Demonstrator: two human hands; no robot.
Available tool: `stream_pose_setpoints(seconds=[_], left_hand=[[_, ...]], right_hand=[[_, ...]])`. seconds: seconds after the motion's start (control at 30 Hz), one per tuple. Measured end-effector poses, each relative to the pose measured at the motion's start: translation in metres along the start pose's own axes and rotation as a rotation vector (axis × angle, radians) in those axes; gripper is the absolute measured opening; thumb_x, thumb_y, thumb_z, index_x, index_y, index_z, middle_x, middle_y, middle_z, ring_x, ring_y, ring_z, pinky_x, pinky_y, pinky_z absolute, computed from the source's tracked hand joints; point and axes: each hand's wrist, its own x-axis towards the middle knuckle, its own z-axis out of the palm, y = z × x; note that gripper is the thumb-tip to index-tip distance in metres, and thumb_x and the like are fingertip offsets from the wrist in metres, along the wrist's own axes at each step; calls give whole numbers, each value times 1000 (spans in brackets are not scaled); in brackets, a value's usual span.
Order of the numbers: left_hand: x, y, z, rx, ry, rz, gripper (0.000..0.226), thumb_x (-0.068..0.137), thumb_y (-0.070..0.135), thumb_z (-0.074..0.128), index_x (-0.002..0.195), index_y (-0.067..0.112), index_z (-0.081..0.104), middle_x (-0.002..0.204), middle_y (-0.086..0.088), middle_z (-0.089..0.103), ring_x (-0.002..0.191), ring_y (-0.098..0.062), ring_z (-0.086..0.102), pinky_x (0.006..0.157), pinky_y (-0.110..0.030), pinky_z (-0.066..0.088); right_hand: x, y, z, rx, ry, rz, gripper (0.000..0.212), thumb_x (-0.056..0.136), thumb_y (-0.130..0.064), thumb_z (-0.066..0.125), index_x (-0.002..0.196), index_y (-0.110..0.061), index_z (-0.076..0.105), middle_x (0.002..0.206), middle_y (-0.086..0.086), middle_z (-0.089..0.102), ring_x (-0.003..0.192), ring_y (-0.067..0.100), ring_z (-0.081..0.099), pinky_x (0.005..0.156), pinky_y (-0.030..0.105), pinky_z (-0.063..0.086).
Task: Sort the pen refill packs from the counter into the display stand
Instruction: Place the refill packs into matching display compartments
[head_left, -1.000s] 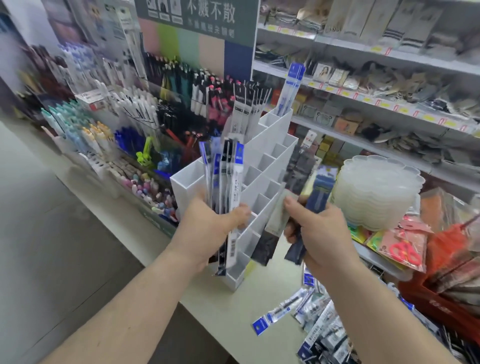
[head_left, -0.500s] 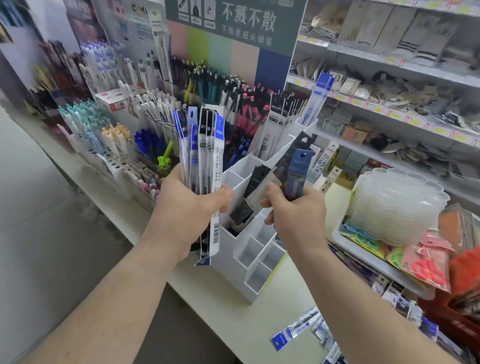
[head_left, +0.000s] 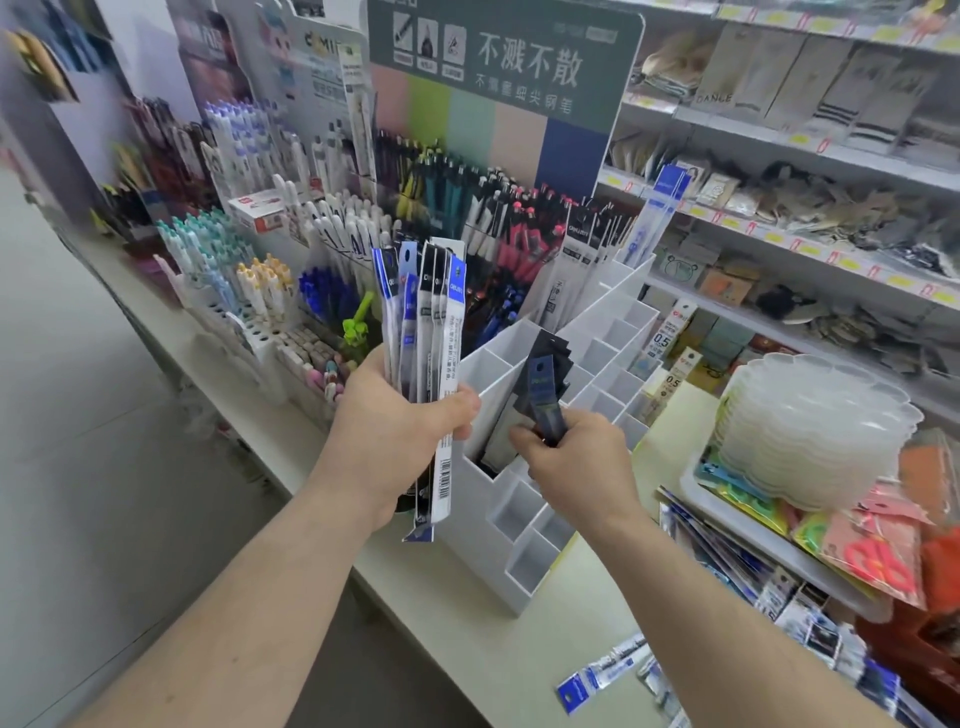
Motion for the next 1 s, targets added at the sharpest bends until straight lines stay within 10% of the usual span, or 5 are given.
stream_pose_setpoints(seconds=[0.2,0.4,0.57,0.83,1.0], left_hand=[[-1,-1,0,13,3,6,22,74,10,77,91,3,64,65,-5,68,63,-17,64,67,-31,50],[0,1,1,-10,41,-5,20,73,9,78,87,14,65,67,-4,68,63,-18,63,73,-40,55],[0,3,-2,-31,60,-12,22,69,9,79,84,13,65,70,-12,68,62,-21,62,67,-37,56],[4,4,-8,-4,113,-29,17,81,0,75,91,10,66,78,-11,72,65,-21,67,69,-37,59],[5,5,-9,5,121,-27,19,80,1,75,93,11,67,78,-8,71,73,-26,70,79,-46,60]], right_hand=[[-16,-14,-28,518,-89,188,36,96,-41,55,90,-6,55,64,9,58,44,16,48,46,29,39],[-13,-58,-59,789,-31,110,17,102,-14,38,90,-7,48,67,9,53,47,16,51,45,27,42],[5,-84,-64,724,113,-125,25,101,-10,52,77,-12,57,51,-9,48,43,2,41,44,15,36],[32,-90,-50,277,122,-292,34,91,-24,67,69,2,66,60,20,58,52,15,44,53,35,41],[41,-79,-31,81,3,-183,32,82,-41,71,58,-21,66,49,-18,50,68,19,49,69,36,44]])
